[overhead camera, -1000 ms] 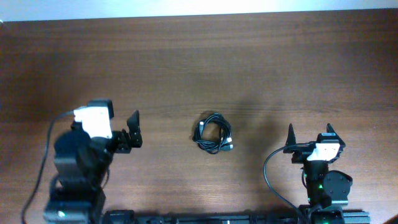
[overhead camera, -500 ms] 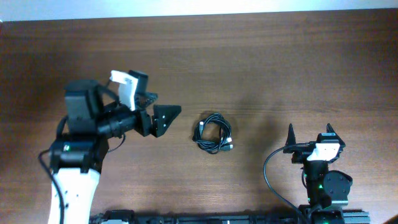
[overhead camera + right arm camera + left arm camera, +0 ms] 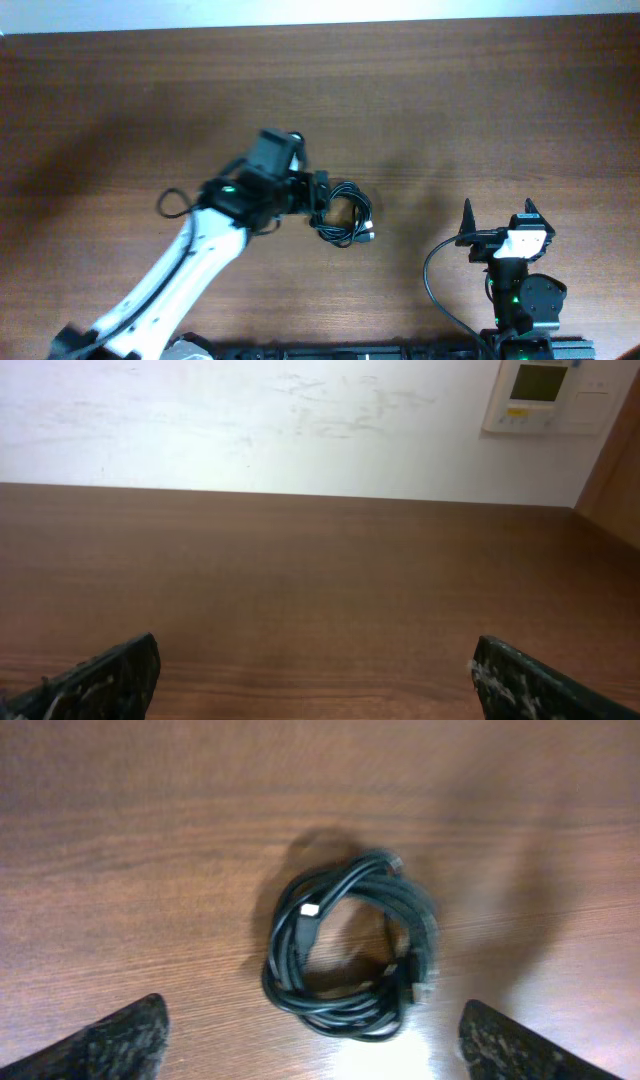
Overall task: Untangle cables
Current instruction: 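Move the left gripper forward and down onto the black cable coil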
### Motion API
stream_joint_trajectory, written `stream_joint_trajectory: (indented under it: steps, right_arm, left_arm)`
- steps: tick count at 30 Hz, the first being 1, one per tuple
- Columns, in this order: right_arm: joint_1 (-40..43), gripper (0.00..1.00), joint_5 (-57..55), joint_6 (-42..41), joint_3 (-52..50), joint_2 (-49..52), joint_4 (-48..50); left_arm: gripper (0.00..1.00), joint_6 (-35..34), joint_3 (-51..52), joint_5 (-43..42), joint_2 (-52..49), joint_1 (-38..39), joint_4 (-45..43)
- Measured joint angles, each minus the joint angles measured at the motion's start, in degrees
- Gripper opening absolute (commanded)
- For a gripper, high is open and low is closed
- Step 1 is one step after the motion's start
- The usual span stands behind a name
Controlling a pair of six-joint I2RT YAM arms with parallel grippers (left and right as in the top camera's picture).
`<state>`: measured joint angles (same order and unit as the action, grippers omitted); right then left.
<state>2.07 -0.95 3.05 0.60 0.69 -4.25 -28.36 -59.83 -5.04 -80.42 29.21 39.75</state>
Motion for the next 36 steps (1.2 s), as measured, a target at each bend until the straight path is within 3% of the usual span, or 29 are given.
stream_joint_trajectory:
  steps: [6, 8, 9, 13, 17, 25, 32, 36]
  right_arm:
    - [0.0, 0.99, 0.0, 0.0, 0.0, 0.0, 0.0]
    - [0.0, 0.99, 0.0, 0.0, 0.0, 0.0, 0.0]
    - [0.0, 0.99, 0.0, 0.0, 0.0, 0.0, 0.0]
    - [0.0, 0.99, 0.0, 0.0, 0.0, 0.0, 0.0]
    - [0.0, 0.99, 0.0, 0.0, 0.0, 0.0, 0.0]
    - [0.0, 0.99, 0.0, 0.0, 0.0, 0.0, 0.0]
    - [0.0, 0.99, 0.0, 0.0, 0.0, 0.0, 0.0]
    - [0.0, 0.99, 0.0, 0.0, 0.0, 0.0, 0.0]
  left_arm:
    - [0.97, -1.5, 0.0, 9.4, -10.8, 5.9, 0.2]
    - [0.96, -2.9, 0.0, 9.5, -13.6, 6.0, 0.2]
    - [0.91, -3.7, 0.0, 9.3, -14.4, 6.0, 0.2]
    - [0.84, -13.7, 0.0, 3.3, -18.7, 6.0, -0.1]
    - [0.61, -24.3, 0.0, -1.7, -22.9, 6.0, -0.3]
    - [0.14, -28.4, -0.9, -4.0, -24.2, 6.0, -0.1]
    - [0.07, -25.2, -1.0, -5.6, -23.5, 3.8, 0.1]
    - [0.08, -26.7, -1.0, -5.2, -20.8, -0.3, 1.0]
